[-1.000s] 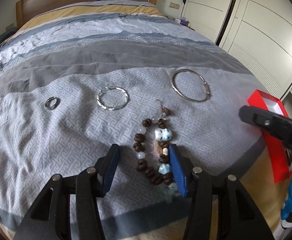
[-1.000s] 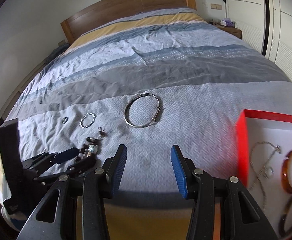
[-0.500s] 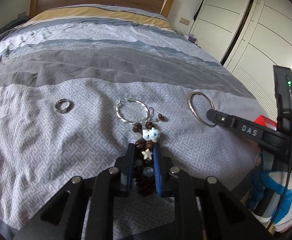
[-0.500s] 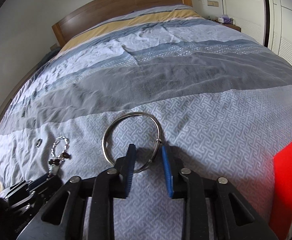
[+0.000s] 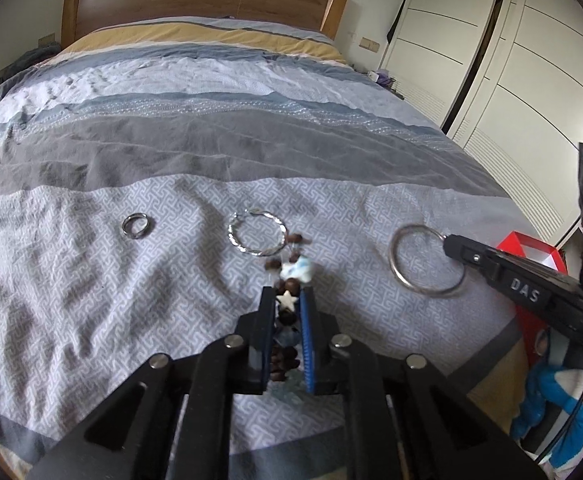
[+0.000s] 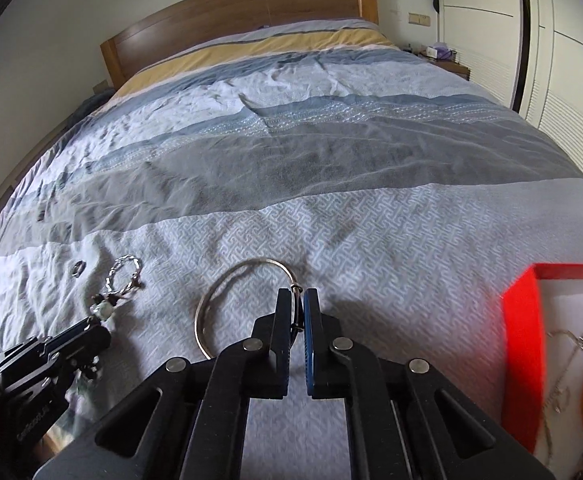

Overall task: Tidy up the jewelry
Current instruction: 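Grasp the dark beaded bracelet with the left tool while the right tool grasps the large silver bangle, then carry the beaded bracelet and silver bangle into the red box and open both tools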

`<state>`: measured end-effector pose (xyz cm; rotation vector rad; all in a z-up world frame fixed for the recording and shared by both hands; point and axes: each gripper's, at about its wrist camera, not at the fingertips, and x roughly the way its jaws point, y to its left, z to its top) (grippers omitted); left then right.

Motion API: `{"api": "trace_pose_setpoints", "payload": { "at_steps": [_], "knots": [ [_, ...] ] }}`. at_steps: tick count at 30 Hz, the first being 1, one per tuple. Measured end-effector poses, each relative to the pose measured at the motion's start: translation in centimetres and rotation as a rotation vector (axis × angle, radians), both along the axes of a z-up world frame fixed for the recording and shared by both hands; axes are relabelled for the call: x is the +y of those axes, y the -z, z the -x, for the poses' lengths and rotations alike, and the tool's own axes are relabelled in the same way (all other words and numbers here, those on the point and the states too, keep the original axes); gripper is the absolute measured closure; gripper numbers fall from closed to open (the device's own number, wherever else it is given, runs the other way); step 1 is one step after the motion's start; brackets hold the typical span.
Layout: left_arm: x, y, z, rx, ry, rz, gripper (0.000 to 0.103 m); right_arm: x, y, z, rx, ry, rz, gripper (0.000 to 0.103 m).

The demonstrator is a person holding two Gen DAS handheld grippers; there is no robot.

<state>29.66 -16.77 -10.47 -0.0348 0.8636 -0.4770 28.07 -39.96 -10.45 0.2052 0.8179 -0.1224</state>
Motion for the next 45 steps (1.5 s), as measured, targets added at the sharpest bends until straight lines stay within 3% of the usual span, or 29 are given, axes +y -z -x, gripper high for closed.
{"api": "trace_pose_setpoints", "payload": {
  "at_steps": [12, 14, 18, 26, 36, 43, 44, 45],
  "knots": [
    [-2.1, -5.7, 4.0, -0.062, 0.036, 0.011, 0.093, -1.2, -7.4, 7.8, -0.058, 0.04, 0.055, 0.103],
    [-2.6, -6.4, 4.6, -0.064, 0.043, 0.017, 0.099, -1.9, -8.2, 8.9, -0.062, 0.049, 0.058, 0.103],
    [-3.0, -7.4, 5.7, -0.076, 0.044, 0.023, 0.099, -2.9, -9.2, 10.7, -0.064, 0.051, 0.049, 0.103],
    [-2.3, -7.1, 6.2, -0.071, 0.023, 0.013, 0.099, -1.5, -4.9, 10.6, 0.039, -0.021, -0.015, 0.1],
    [1.2, -3.5, 5.8, 0.011, -0.02, 0.037, 0.098, 1.1, -0.2, 8.4, 0.107, -0.122, -0.042, 0.077],
    [0.6, -0.7, 6.7, 0.088, 0.035, 0.042, 0.095, 2.0, 1.5, 6.9, 0.143, -0.16, -0.011, 0.067],
    [0.3, -0.4, 6.8, 0.09, 0.043, 0.038, 0.089, 1.9, 1.6, 6.9, 0.145, -0.164, -0.007, 0.067],
    [0.1, -0.3, 7.0, 0.09, 0.047, 0.036, 0.072, 1.9, 1.7, 6.8, 0.147, -0.168, -0.002, 0.067]
  ]
}}
